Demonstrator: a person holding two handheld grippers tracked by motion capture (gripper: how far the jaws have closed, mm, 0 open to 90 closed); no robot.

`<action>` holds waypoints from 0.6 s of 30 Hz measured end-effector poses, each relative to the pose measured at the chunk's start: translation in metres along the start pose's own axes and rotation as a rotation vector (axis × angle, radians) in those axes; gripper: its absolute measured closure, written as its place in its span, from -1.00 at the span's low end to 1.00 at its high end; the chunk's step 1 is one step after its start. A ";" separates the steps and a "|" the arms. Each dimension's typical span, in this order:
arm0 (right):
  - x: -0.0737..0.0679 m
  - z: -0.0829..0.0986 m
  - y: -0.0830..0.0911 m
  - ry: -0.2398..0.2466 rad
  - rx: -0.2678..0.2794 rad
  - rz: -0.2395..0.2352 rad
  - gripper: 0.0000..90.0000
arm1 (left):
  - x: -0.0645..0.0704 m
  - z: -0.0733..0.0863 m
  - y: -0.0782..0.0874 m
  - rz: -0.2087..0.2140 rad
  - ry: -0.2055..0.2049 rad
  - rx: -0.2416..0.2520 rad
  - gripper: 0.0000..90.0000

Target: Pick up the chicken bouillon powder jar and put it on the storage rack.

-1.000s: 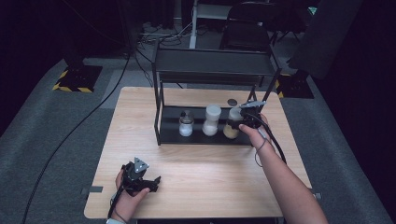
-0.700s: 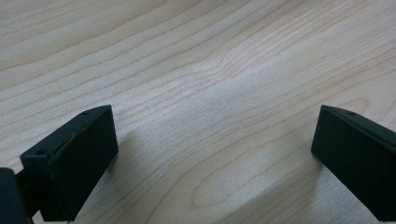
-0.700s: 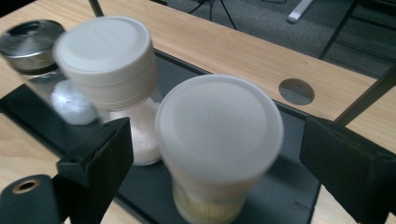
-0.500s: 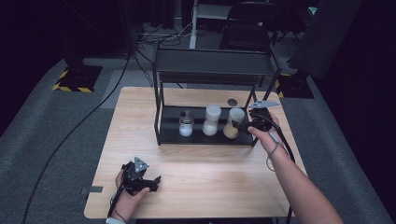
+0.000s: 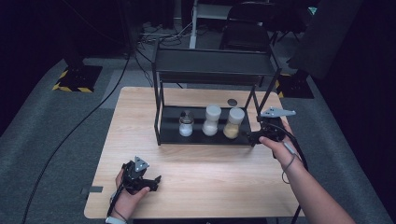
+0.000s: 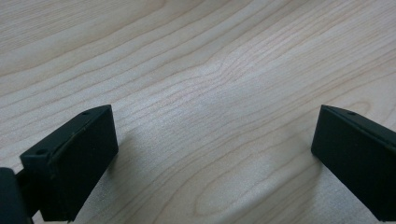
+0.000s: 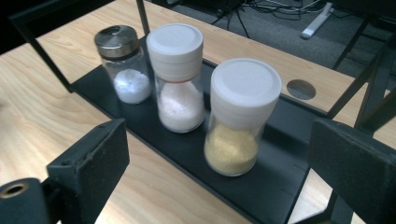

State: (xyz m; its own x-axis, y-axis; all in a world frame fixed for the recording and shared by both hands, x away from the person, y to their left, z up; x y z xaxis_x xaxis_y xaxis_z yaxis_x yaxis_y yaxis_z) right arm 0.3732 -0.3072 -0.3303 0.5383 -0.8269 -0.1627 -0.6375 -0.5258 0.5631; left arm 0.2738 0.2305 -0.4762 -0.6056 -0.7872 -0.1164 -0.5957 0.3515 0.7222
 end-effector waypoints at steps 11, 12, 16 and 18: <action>-0.005 0.020 0.018 0.011 0.004 -0.001 -0.90 | 0.000 0.000 0.000 0.000 0.000 0.000 -0.99; -0.005 0.022 0.019 0.017 0.004 0.000 -0.90 | 0.000 0.000 0.000 0.000 0.000 0.000 -0.99; -0.004 0.031 0.021 0.018 0.005 -0.002 -0.90 | 0.000 0.000 0.000 0.000 0.000 0.000 -0.99; -0.004 0.034 0.021 0.019 0.007 -0.001 -0.90 | 0.000 0.000 0.000 0.000 0.000 0.000 -0.99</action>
State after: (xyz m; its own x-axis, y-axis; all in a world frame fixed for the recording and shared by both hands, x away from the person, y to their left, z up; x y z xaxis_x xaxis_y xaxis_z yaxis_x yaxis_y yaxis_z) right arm 0.3387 -0.3216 -0.3458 0.5492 -0.8225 -0.1480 -0.6410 -0.5282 0.5569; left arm 0.2738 0.2305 -0.4762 -0.6056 -0.7871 -0.1168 -0.5959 0.3513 0.7221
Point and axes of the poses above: each handheld gripper's, and its own axes: y roughly backward along the jaws, z roughly out of its underside, x roughly to its right, the point moved 4 cm from there along -y, roughly forward along the jaws, and after that the axes turned 11 degrees about -y, right-handed, at the moved point
